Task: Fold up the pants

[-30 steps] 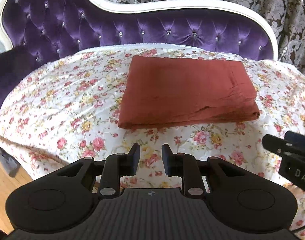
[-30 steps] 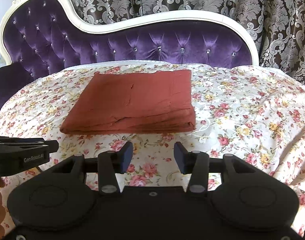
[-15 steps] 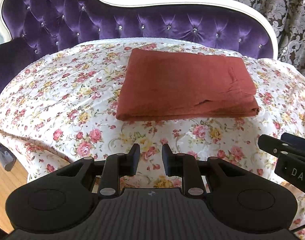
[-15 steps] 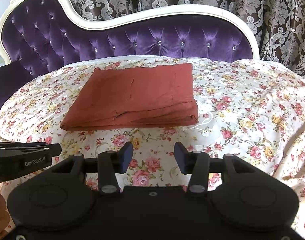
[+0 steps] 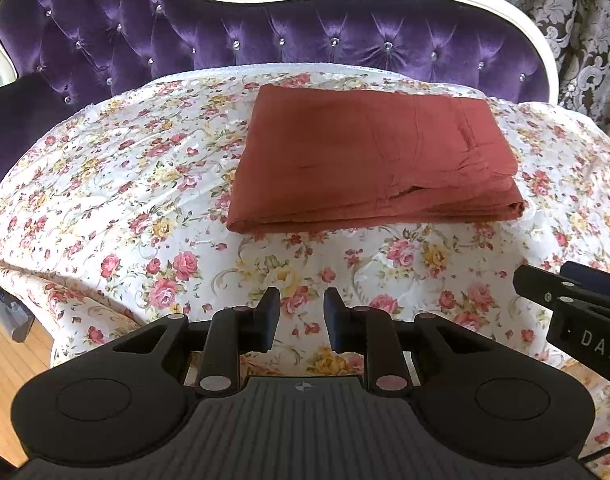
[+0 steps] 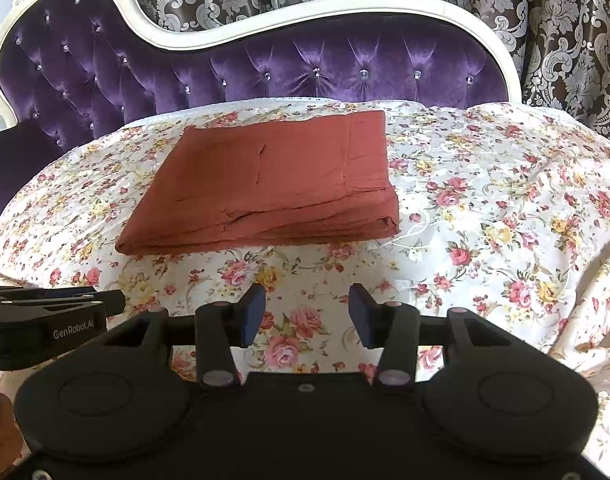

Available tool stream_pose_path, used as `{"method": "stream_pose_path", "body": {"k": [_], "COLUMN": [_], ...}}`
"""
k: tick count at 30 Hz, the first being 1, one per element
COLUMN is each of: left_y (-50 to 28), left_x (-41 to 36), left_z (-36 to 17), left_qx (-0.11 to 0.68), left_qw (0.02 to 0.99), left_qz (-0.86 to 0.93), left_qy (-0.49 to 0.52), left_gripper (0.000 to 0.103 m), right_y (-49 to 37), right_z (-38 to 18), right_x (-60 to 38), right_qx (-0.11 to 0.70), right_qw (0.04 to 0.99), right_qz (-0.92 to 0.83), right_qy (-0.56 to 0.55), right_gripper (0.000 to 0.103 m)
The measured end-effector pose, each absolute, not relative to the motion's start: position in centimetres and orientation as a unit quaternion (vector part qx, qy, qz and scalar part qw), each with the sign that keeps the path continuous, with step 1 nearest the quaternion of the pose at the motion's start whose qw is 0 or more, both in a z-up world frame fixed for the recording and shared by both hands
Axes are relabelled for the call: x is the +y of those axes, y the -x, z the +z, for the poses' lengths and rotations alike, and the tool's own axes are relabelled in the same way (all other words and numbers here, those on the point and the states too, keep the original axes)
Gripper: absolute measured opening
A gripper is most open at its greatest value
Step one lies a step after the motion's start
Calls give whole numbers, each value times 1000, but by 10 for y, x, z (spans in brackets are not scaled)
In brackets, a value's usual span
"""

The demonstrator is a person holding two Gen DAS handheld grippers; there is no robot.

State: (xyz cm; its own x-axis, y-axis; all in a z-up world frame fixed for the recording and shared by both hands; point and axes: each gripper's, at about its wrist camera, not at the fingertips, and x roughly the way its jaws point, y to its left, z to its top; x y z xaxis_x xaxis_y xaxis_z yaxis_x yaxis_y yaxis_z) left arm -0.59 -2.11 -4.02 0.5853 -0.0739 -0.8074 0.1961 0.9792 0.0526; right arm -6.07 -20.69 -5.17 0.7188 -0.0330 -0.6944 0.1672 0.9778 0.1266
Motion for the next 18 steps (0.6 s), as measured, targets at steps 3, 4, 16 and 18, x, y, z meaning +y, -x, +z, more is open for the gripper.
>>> {"method": "stream_pose_path", "body": {"k": [3,4,16,18], "left_y": [5,4,0,0], "left_x": [-21,-21,-22,-22], "left_z": [-41,-42,-45,-45], "left_qx": [451,452,457,457], "left_qw": [886,886,883,883], "left_qz": [-76,-77,-79,-79], "left_qy": [-70,-70,-74,-74], "left_gripper": [24,24,24,24], "right_y": [59,58,53,52], "right_z": [-53,-53,-55,-56], "right_x": [-208,-208,-210,-211], "right_qx": [373,373,377,380], "right_qw": [922,922,919,918], "right_qz": [-54,-53,-54,-56], "right_qy": [-92,-93,-97,-97], "right_gripper": [55,55,55,55]}}
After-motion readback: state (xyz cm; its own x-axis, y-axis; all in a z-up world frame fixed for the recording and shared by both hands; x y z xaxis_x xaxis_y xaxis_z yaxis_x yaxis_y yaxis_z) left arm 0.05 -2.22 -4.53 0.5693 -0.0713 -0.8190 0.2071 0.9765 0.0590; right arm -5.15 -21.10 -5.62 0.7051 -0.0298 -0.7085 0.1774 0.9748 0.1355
